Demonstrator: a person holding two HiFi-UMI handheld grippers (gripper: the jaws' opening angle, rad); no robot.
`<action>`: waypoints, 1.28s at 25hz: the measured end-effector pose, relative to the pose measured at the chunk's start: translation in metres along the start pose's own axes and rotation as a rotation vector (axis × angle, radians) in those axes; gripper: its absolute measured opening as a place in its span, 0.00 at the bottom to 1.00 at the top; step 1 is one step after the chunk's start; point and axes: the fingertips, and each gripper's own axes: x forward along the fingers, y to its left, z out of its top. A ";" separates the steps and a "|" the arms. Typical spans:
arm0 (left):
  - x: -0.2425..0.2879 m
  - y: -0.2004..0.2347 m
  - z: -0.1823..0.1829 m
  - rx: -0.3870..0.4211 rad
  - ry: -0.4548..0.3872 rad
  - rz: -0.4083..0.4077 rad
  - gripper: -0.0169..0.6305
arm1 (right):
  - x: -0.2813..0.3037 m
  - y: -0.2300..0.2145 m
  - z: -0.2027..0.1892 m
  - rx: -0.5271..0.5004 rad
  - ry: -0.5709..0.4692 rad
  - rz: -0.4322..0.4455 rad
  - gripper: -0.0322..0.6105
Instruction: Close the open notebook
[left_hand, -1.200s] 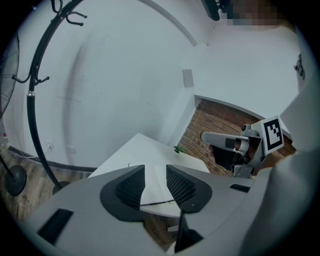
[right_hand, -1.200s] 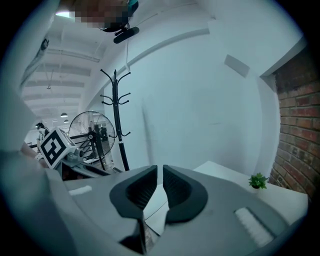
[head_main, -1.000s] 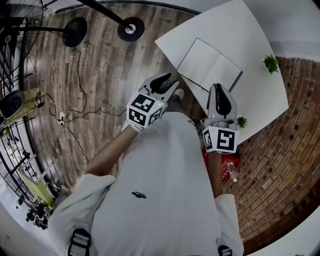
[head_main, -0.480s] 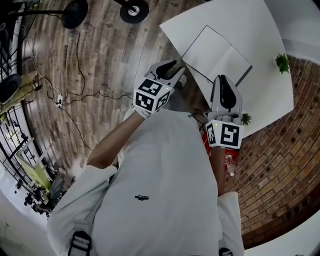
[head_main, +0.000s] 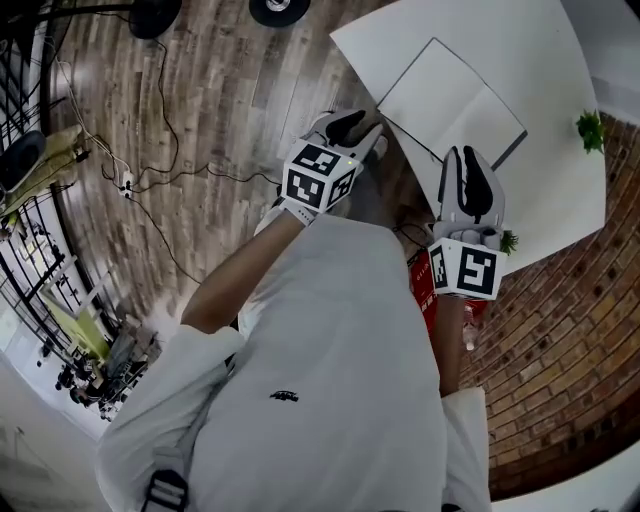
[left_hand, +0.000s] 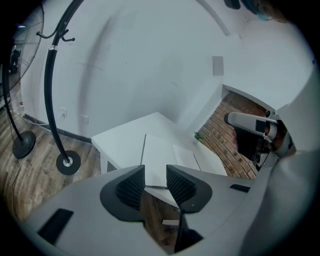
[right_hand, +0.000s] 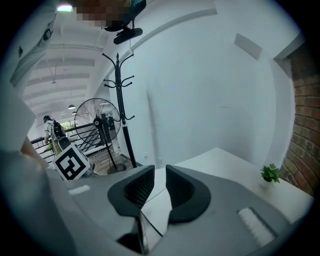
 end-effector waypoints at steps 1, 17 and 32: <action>0.003 0.002 -0.003 -0.009 0.004 0.005 0.21 | 0.001 -0.001 -0.003 -0.001 0.007 0.001 0.18; 0.049 0.017 -0.042 -0.106 0.076 0.027 0.28 | 0.014 -0.018 -0.041 0.019 0.092 -0.005 0.33; 0.087 0.029 -0.053 -0.297 0.142 0.013 0.34 | 0.031 -0.043 -0.065 0.048 0.139 -0.031 0.34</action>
